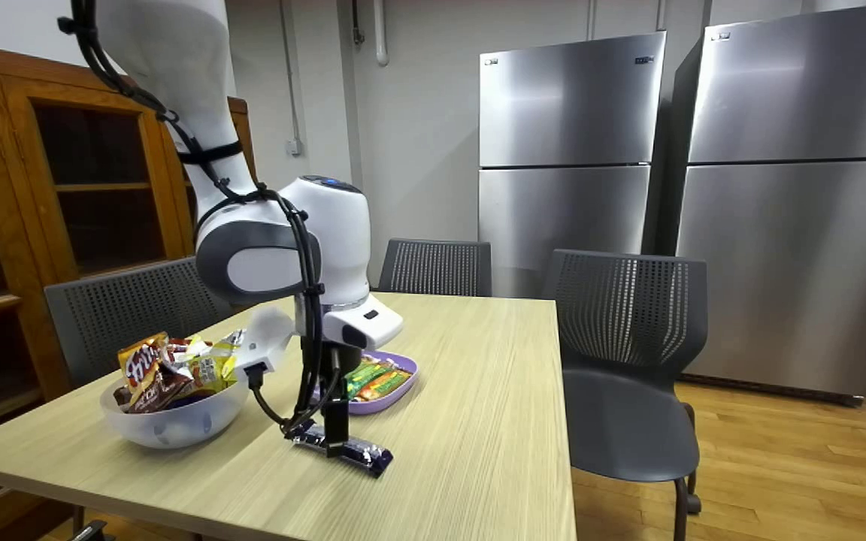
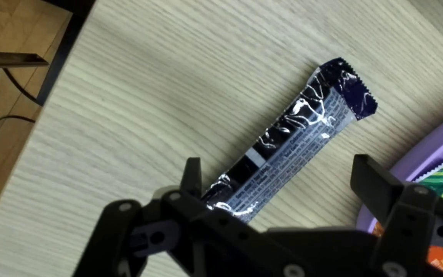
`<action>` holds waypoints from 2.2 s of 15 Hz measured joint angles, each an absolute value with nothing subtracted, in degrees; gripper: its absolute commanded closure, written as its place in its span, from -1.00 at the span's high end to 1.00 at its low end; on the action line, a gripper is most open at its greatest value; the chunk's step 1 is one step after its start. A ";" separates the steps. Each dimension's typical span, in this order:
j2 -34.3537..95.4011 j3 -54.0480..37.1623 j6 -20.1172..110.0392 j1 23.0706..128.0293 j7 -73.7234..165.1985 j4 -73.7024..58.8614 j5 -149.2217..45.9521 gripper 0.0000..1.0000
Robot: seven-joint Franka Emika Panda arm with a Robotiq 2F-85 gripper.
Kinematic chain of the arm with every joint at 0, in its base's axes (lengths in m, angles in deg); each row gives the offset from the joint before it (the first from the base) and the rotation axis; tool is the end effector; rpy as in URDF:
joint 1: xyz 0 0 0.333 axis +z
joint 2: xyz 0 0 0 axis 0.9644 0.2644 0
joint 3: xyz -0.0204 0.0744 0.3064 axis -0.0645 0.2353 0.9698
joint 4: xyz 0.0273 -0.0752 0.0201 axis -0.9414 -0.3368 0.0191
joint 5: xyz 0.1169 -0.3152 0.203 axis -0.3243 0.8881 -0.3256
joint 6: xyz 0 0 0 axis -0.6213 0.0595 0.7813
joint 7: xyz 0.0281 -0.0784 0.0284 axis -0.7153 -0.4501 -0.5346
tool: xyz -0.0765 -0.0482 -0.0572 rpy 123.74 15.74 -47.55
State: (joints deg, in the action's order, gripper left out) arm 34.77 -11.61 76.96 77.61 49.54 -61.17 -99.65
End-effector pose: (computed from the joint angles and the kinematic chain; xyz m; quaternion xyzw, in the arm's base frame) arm 0.4222 -0.0794 0.1360 -0.8807 0.4687 -0.0042 0.0684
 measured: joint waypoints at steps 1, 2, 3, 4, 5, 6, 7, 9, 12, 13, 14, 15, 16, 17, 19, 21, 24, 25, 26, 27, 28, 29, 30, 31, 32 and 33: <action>35.37 -11.84 76.94 77.61 50.74 -60.62 -99.87 1.00; 35.99 -12.02 76.94 77.60 51.93 -60.10 -100.01 1.00; 36.64 -12.19 76.94 77.60 53.11 -59.59 -100.07 1.00; 37.35 -12.31 76.94 77.60 54.34 -59.09 -100.11 1.00; 38.04 -12.39 76.94 77.60 55.31 -58.56 -100.23 1.00; 38.75 -12.42 76.94 77.60 56.20 -58.08 -100.27 1.00; 39.41 -12.42 76.93 77.60 57.00 -57.63 -100.28 1.00; 40.52 -12.42 76.77 77.60 58.28 -56.88 -100.28 1.00; 41.49 -12.18 76.60 77.33 60.07 -56.16 -100.07 0.50; 41.57 -12.17 76.58 77.30 60.22 -56.04 -100.20 0.47; 41.58 -12.17 76.58 77.30 60.22 -55.95 -100.24 0.31; 41.57 -12.17 76.58 77.30 60.23 -55.87 -100.24 0.13; 41.55 -12.22 76.58 77.30 60.23 -55.87 -100.24 0.01; 41.55 -12.29 76.58 77.29 60.24 -55.87 -100.24 -0.17; 41.47 -12.36 76.58 77.30 60.24 -55.77 -100.25 -0.47; 41.23 -12.36 76.58 77.30 60.24 -55.50 -100.25 -0.79; 40.87 -12.35 76.58 77.30 60.22 -55.42 -100.25 -0.88; 40.66 -12.35 76.58 77.30 60.16 -55.45 -100.25 -0.90; 40.33 -12.35 76.58 77.30 60.08 -55.52 -100.25 -0.89; 39.89 -12.34 76.58 77.30 59.98 -55.63 -100.25 -0.89; 39.37 -12.33 76.58 77.30 59.86 -55.81 -100.25 -0.89; 38.79 -12.32 76.57 77.30 59.70 -56.03 -100.25 -0.89; 38.12 -12.31 76.57 77.30 59.48 -56.31 -100.25 -0.89; 37.41 -12.31 76.57 77.30 59.11 -56.64 -100.25 -0.89; 36.64 -12.30 76.57 77.30 58.73 -57.00 -100.25 -0.89; 35.86 -12.30 76.57 77.30 58.33 -57.35 -100.25 -0.89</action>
State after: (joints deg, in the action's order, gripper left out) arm 35.86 -12.30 76.57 77.30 58.33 -57.35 -100.25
